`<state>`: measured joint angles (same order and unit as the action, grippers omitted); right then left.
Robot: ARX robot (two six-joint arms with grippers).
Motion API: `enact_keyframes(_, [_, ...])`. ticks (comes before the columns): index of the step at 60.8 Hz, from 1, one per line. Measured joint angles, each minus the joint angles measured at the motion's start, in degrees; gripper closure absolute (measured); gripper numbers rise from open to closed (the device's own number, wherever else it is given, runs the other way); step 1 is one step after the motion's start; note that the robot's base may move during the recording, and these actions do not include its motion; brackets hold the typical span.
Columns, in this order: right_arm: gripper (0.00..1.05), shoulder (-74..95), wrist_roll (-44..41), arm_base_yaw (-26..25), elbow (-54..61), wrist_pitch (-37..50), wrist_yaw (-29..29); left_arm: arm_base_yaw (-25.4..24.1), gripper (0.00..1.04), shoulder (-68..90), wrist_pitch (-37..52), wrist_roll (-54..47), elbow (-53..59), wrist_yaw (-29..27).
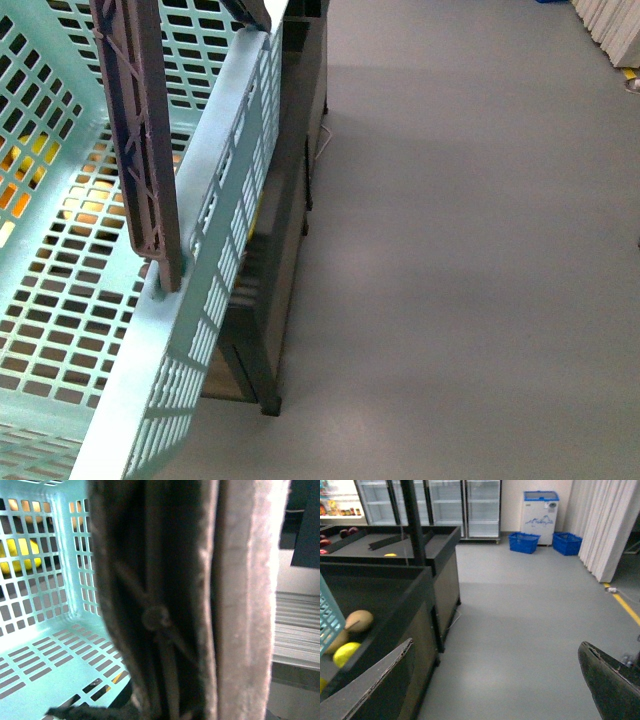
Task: Pick mango and avocado into basket
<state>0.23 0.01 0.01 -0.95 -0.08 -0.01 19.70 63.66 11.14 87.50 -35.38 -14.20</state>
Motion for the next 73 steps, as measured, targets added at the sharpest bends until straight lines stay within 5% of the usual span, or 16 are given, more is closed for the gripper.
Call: enact_keyframes(73, [0.09,-0.02,0.00,-0.02,0.00,0.00,-0.07,0.00,0.91,-0.02,0.00,-0.13,0.02,0.07])
